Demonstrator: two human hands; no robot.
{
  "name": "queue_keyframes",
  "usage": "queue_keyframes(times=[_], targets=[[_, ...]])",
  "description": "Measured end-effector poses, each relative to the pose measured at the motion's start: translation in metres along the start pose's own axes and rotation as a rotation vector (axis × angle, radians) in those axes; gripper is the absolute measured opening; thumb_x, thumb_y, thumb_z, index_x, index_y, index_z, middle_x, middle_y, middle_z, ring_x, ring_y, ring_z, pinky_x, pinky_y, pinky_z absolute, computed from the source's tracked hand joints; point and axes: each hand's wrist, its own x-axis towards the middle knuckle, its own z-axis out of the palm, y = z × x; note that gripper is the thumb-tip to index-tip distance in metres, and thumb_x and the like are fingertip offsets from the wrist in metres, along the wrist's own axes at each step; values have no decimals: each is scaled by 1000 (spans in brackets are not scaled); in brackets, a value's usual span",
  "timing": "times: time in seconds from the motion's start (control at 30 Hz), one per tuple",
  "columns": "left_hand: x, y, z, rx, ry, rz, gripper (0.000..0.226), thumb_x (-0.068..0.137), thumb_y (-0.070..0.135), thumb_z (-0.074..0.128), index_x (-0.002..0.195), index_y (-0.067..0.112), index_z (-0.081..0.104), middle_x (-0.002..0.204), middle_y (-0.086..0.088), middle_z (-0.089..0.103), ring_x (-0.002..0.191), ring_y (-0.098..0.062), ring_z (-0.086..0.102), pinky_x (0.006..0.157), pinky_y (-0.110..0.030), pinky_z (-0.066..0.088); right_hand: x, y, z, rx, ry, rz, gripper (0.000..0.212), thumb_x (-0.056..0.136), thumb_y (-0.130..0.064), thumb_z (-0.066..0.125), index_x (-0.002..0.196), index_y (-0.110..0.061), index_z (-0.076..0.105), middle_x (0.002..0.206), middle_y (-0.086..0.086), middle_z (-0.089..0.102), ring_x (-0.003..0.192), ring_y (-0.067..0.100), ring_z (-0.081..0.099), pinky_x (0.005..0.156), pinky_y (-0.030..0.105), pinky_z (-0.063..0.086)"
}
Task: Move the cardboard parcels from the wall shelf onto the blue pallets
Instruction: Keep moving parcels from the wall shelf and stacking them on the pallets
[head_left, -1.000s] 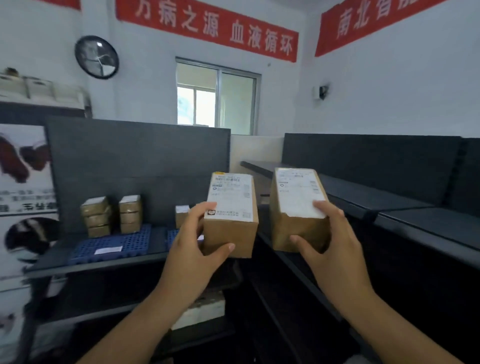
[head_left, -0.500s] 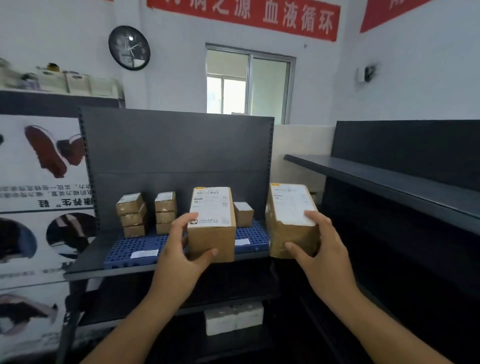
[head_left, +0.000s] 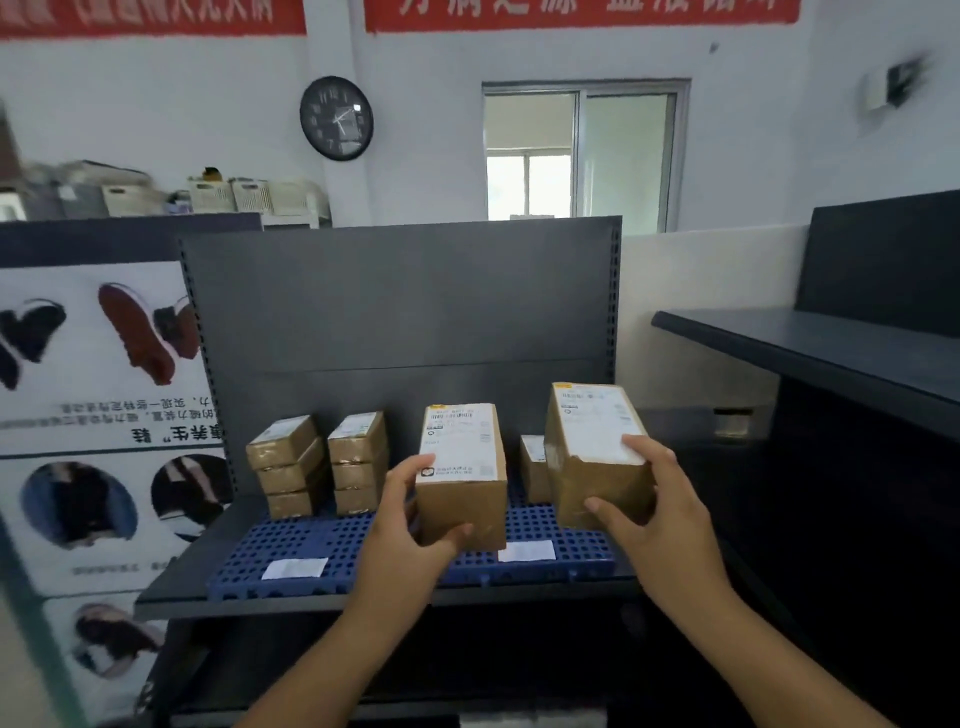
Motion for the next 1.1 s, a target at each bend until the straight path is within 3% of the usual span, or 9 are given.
queue_keyframes(times=[0.17,0.27,0.4,0.5,0.57,0.7,0.77,0.97,1.1], targets=[[53,-29,25,26,45,-44,74,78,13,80,125,55,40,128,23,45,121,-10,49,83,-11,48,60,44,19,47,-52,15,64,80,-23,77,125,-48,39,130,-19,36,119,5,40,98,37,49],[83,-47,36,33,48,-62,74,79,11,79,122,58,41,126,22,43,116,-5,48,83,-10,47,91,66,33,57,-93,7,64,80,-24,76,124,-50,38,131,-20,36,120,5,40,99,41,49],[125,-79,46,57,49,-54,74,79,10,78,119,61,41,124,36,39,121,-5,43,93,-15,42,127,96,59,39,-115,3,63,81,-23,75,126,-47,38,130,-19,37,120,5,40,98,35,48],[157,-108,52,45,28,-71,75,79,7,78,114,62,43,124,32,42,118,-2,45,83,-8,46,149,118,82,18,-123,22,63,81,-21,76,125,-45,38,131,-16,38,119,6,41,92,26,46],[179,-129,55,53,19,-86,75,78,8,79,113,63,42,125,26,45,118,-4,47,81,-12,49,161,132,98,5,-119,48,62,80,-20,76,124,-44,39,130,-16,39,119,5,41,93,25,45],[219,-171,63,49,4,-102,71,78,8,80,119,53,44,129,11,51,105,21,49,73,-7,49,187,161,124,-56,-122,88,62,80,-21,77,124,-44,39,129,-15,41,121,8,43,97,31,46],[236,-189,66,56,-8,-106,71,78,11,80,120,54,43,131,9,52,107,16,50,74,-8,50,198,174,135,-86,-121,104,62,80,-23,77,125,-43,39,129,-16,40,122,9,42,100,35,46],[271,-234,80,131,-59,-125,72,77,18,81,122,57,40,133,10,50,113,-11,56,80,-23,56,219,205,172,-136,-130,125,64,79,-25,77,126,-44,38,127,-18,40,120,3,39,101,30,44],[280,-251,84,193,-78,-126,71,78,18,80,125,53,41,136,12,45,118,-9,50,77,-8,48,225,221,185,-164,-159,146,63,79,-26,78,124,-44,37,129,-18,40,119,-2,35,97,17,33]])
